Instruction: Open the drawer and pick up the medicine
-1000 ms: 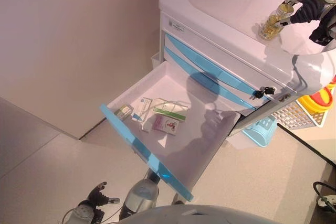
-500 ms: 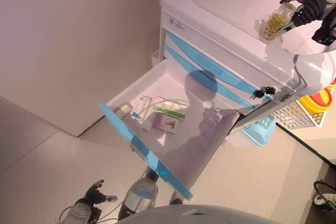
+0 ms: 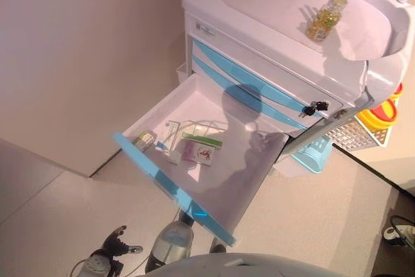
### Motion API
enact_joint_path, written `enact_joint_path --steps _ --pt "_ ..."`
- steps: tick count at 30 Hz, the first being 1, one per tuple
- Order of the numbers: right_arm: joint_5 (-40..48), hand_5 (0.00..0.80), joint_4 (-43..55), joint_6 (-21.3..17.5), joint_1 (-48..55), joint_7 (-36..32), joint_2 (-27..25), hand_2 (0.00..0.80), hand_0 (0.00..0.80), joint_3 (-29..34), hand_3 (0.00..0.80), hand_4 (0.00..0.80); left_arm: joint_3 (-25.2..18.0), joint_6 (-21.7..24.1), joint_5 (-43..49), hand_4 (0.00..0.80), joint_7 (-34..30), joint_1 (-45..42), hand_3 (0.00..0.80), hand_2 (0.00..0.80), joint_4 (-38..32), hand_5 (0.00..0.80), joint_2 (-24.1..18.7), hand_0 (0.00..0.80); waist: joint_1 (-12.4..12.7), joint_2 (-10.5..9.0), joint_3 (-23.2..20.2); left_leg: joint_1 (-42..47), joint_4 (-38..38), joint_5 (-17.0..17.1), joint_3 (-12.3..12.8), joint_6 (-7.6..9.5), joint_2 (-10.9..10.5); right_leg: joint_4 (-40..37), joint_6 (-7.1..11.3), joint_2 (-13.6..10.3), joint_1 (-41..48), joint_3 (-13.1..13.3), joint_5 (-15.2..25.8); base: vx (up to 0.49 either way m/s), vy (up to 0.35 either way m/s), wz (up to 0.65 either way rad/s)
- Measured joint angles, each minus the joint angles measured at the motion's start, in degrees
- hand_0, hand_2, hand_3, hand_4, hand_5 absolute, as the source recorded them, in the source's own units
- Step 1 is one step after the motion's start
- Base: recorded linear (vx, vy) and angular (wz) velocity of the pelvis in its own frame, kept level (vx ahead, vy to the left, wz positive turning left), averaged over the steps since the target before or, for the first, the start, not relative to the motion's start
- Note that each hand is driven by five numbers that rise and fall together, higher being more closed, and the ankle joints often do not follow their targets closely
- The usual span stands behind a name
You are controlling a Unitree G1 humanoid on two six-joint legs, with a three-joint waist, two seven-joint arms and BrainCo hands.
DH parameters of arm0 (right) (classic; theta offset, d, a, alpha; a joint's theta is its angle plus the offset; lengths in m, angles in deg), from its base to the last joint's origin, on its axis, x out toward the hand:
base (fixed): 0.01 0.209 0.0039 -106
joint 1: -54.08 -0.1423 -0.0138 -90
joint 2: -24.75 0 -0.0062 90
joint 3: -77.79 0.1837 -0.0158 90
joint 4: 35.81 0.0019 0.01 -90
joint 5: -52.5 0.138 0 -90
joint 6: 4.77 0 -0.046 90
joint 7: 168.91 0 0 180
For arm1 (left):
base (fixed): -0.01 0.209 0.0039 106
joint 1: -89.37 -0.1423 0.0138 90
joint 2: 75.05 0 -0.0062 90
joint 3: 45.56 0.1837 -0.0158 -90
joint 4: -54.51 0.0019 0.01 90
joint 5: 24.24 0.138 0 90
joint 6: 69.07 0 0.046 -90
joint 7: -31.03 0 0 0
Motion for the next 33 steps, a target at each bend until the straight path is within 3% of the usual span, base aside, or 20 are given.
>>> enact_joint_path --steps 2,4,6,7,8,10,12,16,21,24,33 --pt "2.09 0.0 1.56 -0.63 1.39 3.01 -0.03 0.0 0.0 3.48 0.0 0.0 0.76 -0.05 0.02 0.0 0.03 0.46 0.0 0.0 -0.03 0.0 0.01 0.0 -0.8 0.11 -0.02 0.56 0.0 -0.13 1.07 0.2 0.25 0.05 0.05 -0.01 -0.02 1.08 0.11 -0.07 -0.012 -0.29" --pt "3.85 0.0 5.4 -2.85 7.8 7.92 0.22 0.0 0.0 11.42 0.0 0.0 1.33 -0.06 0.07 0.0 0.04 0.76 0.0 0.0 -0.06 0.0 0.04 0.0 -1.83 0.19 -0.03 1.2 0.01 -0.43 2.88 0.64 0.6 0.69 0.06 0.01 -0.1 2.49 0.13 -0.053 -0.008 -0.35" --pt "5.47 0.0 5.77 -3.27 10.85 10.51 0.5 0.0 0.0 13.56 0.0 0.0 2.02 -0.08 0.1 0.0 0.02 1.14 0.0 0.0 -0.15 0.0 0.15 0.0 -3.62 0.89 -0.4 1.4 0.1 -0.63 3.63 0.88 0.76 0.95 0.22 0.0 -0.29 3.35 0.35 -0.092 -0.004 -0.29" --pt "6.91 0.0 9.04 -5.48 17.89 11.96 3.82 0.0 0.0 23.25 0.0 0.0 2.18 -0.13 0.19 0.0 0.03 1.13 0.0 0.0 -0.34 0.0 0.16 0.0 -4.6 1.16 -1.15 1.25 0.04 -0.66 5.33 1.0 0.99 1.32 0.26 -0.03 -1.02 4.38 0.48 -0.087 0.009 -0.29" --pt "8.74 0.0 11.98 -7.85 23.65 13.88 6.4 0.0 0.0 27.93 0.0 0.0 2.61 -0.19 0.28 0.0 0.02 1.15 0.0 0.0 -0.29 0.0 0.41 0.0 -5.16 1.09 -1.78 1.42 0.12 -0.87 5.62 1.25 1.0 1.69 0.27 -0.05 -1.26 5.18 0.47 -0.076 0.01 -0.38" --pt "11.29 0.0 15.35 -10.68 35.59 14.68 12.92 0.0 0.0 35.71 0.0 0.0 3.52 -0.23 0.62 0.0 0.0 0.95 0.0 0.0 -0.49 0.0 0.86 0.0 -6.79 1.91 -2.8 1.53 0.1 -1.02 6.95 1.52 1.11 2.16 0.51 -0.1 -2.0 6.91 0.64 -0.076 0.014 -0.43" --pt "12.81 0.0 16.36 -11.32 44.9 15.49 18.51 0.0 0.0 37.88 0.0 0.0 4.26 -0.33 0.66 0.0 0.04 1.01 0.0 0.0 -0.7 0.0 1.7 0.0 -8.9 3.53 -3.15 1.76 0.05 -1.19 7.26 1.77 1.08 2.04 0.81 -0.1 -2.29 8.31 1.26 -0.084 0.017 -0.43" --pt "9.31 0.0 16.81 -11.29 61.65 16.39 30.41 0.0 0.0 37.69 0.0 0.0 4.8 -1.39 0.5 0.0 0.49 1.84 0.0 0.0 -0.79 0.0 3.28 0.0 -12.05 6.06 -3.43 2.35 -0.61 -1.33 9.45 1.97 1.71 2.01 0.99 0.22 -3.6 11.11 2.28 -0.073 0.018 -0.5" --pt "1.17 0.0 11.51 -9.47 77.2 11.74 35.58 0.0 0.0 31.63 0.0 0.0 4.43 -3.57 -0.77 0.0 2.04 0.97 0.0 0.0 -0.69 0.0 4.65 0.0 -14.91 6.85 -3.24 4.64 -3.44 -1.22 12.01 1.91 2.42 1.31 1.35 0.29 -3.89 12.16 2.93 -0.034 0.005 -0.44" --pt "-5.43 0.0 6.21 -7.82 80.66 7.18 37.32 0.0 0.0 28.82 0.0 0.0 4.0 -3.85 -2.32 0.0 2.45 0.97 0.0 0.0 -0.13 0.0 4.7 0.0 -16.95 6.41 -3.03 4.89 -4.37 -0.93 12.66 1.72 2.9 -0.45 1.44 0.56 -3.72 12.19 4.33 -0.022 -0.007 -0.27" --pt "-21.39 0.0 -17.5 -5.25 83.91 -3.31 44.14 0.0 0.0 22.26 0.0 0.0 4.16 0.56 -2.78 0.0 0.28 3.63 0.0 0.0 4.25 0.0 5.15 0.0 -17.42 6.33 -2.91 5.48 -5.81 -0.69 13.87 1.42 3.31 -1.49 1.11 1.04 -3.89 13.13 4.66 0.027 0.008 -0.07"
